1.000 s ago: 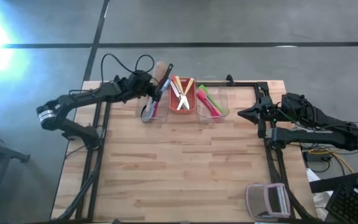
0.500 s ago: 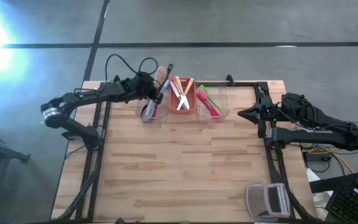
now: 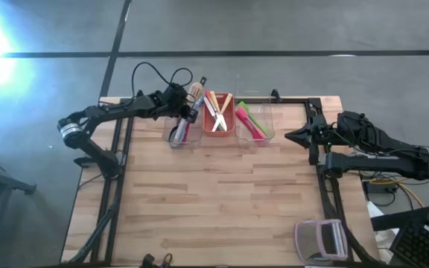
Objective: Pick & Place Kitchen Items
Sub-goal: Put the light brown serving spoon into the left transparent bin
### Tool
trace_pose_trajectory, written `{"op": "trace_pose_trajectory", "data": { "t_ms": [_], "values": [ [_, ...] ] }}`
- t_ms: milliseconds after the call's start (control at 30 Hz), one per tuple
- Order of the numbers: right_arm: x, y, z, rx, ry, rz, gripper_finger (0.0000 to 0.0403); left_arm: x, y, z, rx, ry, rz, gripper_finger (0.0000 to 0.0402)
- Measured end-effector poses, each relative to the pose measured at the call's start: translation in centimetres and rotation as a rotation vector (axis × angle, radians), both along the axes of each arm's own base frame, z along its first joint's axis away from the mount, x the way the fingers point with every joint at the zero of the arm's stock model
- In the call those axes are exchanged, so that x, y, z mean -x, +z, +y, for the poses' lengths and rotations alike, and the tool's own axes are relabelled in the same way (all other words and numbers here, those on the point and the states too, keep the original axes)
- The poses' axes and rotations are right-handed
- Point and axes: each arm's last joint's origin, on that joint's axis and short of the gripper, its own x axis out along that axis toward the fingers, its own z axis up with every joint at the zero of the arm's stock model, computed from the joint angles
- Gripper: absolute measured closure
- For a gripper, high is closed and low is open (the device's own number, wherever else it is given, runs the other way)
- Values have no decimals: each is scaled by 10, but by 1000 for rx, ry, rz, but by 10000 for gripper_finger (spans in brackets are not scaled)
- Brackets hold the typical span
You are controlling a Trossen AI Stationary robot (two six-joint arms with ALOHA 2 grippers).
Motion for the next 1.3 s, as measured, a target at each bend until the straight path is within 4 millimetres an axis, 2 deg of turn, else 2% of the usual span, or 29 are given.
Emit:
{"op": "trace_pose_trajectory", "data": {
  "t_ms": [533, 833, 1100, 1300],
  "values": [
    [0, 0, 0, 0, 0, 0, 394, 3, -10, 25, 78, 30, 0, 319],
    [0, 0, 0, 0, 0, 0, 394, 4, -12, 28, 91, 30, -1, 319],
    [0, 0, 0, 0, 0, 0, 394, 3, -10, 29, 100, 38, -15, 251],
    [0, 0, 0, -1, 0, 0, 394, 2, -8, 28, 117, 12, -37, 228]
  ]
}}
